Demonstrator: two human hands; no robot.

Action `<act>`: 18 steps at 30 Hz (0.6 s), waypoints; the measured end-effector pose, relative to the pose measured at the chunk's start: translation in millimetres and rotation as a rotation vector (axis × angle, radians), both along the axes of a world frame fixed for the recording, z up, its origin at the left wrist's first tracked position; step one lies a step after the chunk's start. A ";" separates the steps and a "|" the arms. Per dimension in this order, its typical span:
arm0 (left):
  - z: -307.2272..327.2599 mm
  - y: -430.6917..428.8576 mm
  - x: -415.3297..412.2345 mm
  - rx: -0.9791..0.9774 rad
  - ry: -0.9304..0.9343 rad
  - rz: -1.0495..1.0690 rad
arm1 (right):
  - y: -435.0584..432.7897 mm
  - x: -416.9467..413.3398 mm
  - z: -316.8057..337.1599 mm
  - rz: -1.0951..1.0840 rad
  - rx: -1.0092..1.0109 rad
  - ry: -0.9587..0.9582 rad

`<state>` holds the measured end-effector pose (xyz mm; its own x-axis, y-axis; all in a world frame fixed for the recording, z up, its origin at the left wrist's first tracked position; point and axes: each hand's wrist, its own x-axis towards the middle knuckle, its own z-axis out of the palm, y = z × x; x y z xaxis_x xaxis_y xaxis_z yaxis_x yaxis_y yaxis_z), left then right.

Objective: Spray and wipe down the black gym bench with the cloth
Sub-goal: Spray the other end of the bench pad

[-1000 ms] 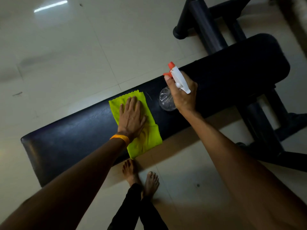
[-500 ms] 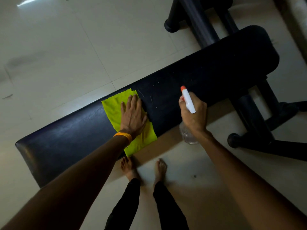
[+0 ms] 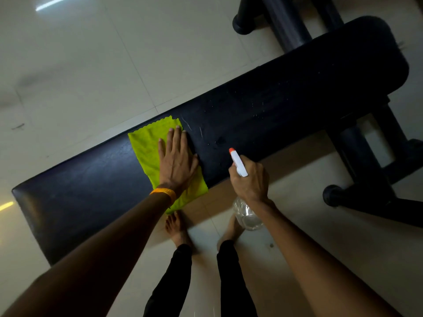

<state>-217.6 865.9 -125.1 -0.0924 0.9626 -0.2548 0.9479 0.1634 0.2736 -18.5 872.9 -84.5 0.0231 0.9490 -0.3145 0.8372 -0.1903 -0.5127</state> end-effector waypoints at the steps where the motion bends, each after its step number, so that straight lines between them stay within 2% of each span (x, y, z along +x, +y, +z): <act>1: 0.8 1.6 5.9 0.021 -0.011 0.012 | 3.1 7.9 1.2 -0.010 0.017 0.007; 8: -1.3 44.5 82.5 0.098 -0.082 -0.150 | 48.6 72.2 0.6 -0.138 0.063 0.012; 18: -15.5 146.5 182.3 0.164 -0.078 -0.161 | 114.6 128.8 -17.8 -0.223 0.193 0.019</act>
<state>-35.3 1012.4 -140.6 0.0795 0.9924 -0.0940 0.9330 -0.0408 0.3577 110.3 987.5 -102.3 0.2341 0.9633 -0.1312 0.7755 -0.2664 -0.5724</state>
